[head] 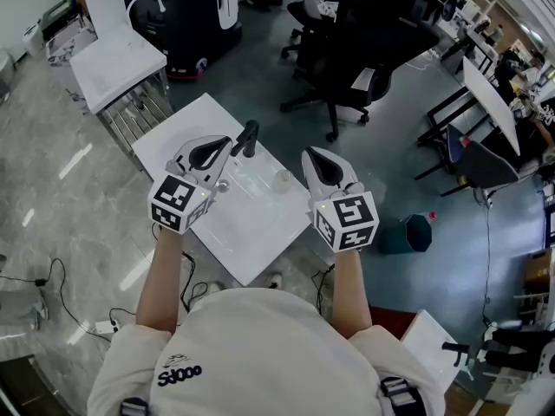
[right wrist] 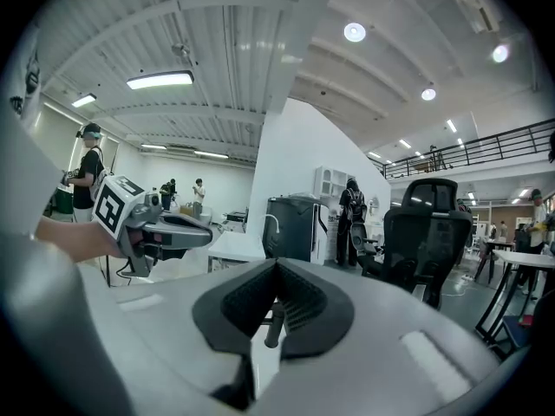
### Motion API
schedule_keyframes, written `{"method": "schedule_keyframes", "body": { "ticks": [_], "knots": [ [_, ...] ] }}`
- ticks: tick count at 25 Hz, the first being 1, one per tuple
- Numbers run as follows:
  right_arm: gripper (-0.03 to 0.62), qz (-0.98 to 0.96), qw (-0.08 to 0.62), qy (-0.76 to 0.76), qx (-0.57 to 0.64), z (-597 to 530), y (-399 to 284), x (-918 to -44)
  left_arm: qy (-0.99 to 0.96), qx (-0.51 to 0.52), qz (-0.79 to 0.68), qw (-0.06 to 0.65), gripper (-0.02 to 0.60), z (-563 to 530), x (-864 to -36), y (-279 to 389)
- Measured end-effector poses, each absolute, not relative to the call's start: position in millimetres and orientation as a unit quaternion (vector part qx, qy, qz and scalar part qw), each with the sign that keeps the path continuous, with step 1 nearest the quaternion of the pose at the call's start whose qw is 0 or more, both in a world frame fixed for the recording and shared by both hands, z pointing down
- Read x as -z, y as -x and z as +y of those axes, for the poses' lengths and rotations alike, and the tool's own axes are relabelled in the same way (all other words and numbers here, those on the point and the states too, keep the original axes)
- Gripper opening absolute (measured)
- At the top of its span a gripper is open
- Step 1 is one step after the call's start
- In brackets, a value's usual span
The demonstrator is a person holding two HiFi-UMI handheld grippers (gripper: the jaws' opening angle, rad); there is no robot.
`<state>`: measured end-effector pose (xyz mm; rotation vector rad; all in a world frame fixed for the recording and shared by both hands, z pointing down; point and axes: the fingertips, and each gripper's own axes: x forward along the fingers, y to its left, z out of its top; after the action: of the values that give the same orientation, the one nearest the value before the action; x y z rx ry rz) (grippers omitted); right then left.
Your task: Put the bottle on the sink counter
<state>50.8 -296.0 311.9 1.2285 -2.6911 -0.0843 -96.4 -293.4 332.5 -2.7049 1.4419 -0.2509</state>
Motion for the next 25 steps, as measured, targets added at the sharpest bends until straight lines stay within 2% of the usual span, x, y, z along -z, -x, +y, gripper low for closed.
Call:
{"method": "schedule_keyframes", "body": {
  "ticks": [25],
  "knots": [
    [0.009, -0.911, 0.103, -0.398, 0.033, -274.7, -42.3, -314.4, 0.89, 0.068, 0.449, 0.032, 0.006, -271.2, -320.6, 80.1]
  ]
}}
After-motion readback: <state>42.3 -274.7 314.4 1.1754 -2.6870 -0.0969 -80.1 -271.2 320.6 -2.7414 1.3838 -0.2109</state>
